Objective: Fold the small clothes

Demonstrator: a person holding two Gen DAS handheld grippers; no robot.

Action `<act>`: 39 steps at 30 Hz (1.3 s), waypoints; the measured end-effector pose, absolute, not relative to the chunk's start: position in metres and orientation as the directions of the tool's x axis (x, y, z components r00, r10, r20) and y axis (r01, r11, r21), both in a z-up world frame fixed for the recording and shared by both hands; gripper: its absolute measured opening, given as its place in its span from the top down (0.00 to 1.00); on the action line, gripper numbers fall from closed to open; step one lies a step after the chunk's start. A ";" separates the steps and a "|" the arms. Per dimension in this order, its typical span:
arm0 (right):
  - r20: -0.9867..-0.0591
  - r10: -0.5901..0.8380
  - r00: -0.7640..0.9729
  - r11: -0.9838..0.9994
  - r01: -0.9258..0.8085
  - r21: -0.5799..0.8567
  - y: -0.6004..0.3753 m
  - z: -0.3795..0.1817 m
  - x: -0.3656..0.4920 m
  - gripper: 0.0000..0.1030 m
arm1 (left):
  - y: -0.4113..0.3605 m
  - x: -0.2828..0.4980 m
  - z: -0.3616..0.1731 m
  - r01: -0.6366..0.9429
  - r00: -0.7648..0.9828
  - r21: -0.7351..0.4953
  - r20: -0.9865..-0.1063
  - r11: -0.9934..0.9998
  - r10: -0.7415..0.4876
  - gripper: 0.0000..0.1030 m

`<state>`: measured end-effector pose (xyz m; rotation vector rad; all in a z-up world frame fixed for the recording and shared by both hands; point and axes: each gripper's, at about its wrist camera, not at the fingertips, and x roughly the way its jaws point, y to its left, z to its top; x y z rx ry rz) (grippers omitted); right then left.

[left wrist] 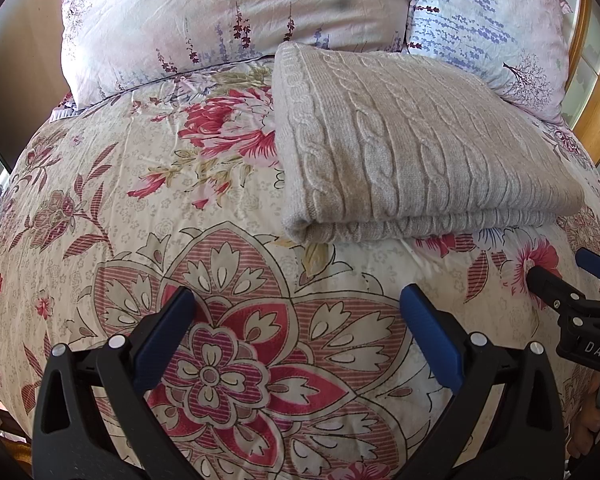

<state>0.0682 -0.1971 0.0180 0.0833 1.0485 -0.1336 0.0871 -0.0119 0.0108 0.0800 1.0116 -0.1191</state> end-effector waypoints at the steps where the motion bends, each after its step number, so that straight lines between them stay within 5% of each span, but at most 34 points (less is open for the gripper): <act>1: -0.868 -0.070 0.492 0.989 0.149 0.005 -0.197 0.018 0.068 0.01 | -0.012 0.087 0.011 0.136 0.523 0.011 -0.850 0.991 -0.062 0.02; 39: -0.868 -0.069 0.491 0.989 0.148 0.005 -0.197 0.018 0.068 0.01 | -0.012 0.088 0.010 0.131 0.516 0.011 -0.854 0.991 -0.059 0.02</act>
